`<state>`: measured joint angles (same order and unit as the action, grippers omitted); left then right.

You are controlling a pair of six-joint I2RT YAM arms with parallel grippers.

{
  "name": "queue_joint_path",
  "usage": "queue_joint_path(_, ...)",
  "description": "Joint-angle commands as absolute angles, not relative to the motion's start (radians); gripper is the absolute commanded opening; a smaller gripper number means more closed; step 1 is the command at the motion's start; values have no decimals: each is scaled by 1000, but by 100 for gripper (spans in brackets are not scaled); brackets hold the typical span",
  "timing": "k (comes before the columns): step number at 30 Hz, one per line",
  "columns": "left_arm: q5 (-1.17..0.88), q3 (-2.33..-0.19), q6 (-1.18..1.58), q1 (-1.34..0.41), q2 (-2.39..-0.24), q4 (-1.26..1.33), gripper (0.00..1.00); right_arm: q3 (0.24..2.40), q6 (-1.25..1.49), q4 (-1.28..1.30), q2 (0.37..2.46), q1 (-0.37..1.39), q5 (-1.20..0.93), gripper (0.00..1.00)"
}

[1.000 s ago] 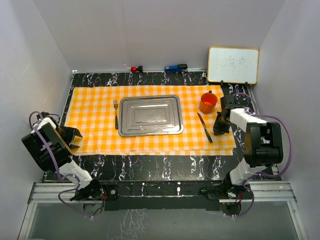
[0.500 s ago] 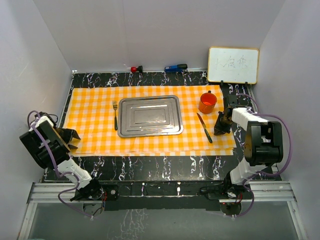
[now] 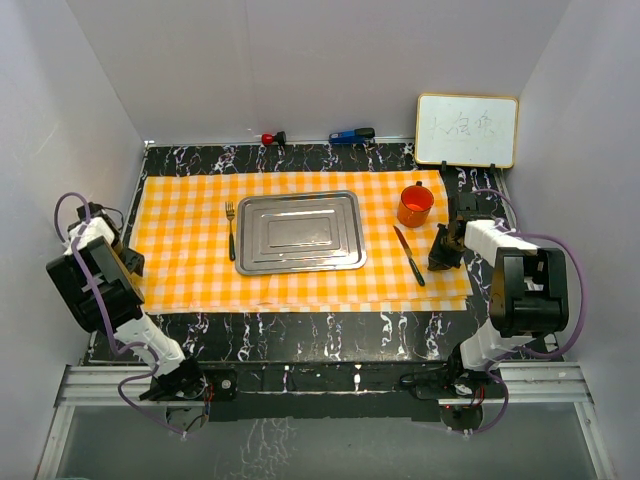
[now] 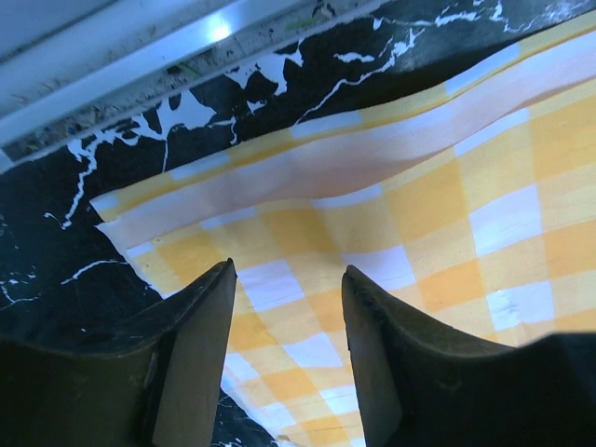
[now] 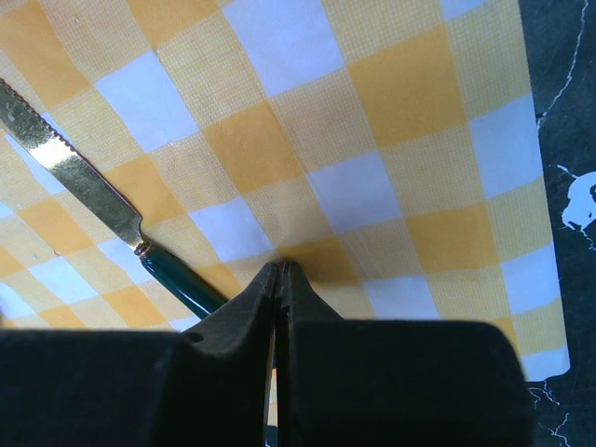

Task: Set the dinner table for one person
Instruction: Adjust the napkin at the center of the board.

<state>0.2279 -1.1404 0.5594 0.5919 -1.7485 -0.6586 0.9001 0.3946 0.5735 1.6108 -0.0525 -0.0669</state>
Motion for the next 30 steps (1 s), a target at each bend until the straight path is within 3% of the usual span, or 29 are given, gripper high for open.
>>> queue_joint_path(1,329,-1187,506,571,-1758,-648,48,860,375,452,1647,-61,62,0)
queue_joint_path(14,281,-1320,423,371,-1613,-692,50,921,392,506,1559,-60,65,4)
queue_joint_path(20,116,-1437,354,335,-1564,-739,55,999,370,596,1503,-37,92,10)
queue_joint_path(30,62,-1408,350,102,-1622,-721,56,1104,398,584,1371,113,-71,17)
